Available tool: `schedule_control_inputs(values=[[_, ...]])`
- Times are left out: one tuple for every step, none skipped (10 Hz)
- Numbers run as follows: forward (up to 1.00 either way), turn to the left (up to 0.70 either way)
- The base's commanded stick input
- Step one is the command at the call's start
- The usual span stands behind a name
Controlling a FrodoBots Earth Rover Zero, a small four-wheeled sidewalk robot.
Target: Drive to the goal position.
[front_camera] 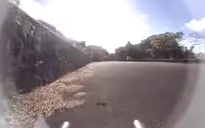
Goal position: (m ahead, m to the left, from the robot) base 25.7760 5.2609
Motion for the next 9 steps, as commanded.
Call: schedule_control_inputs(values=[[0.70, 0.00], [0.70, 0.00], [0.70, 0.00], [0.70, 0.00], [0.70, 0.00], [0.70, 0.00], [0.70, -0.03], [0.70, -0.10], [0.70, -0.23]])
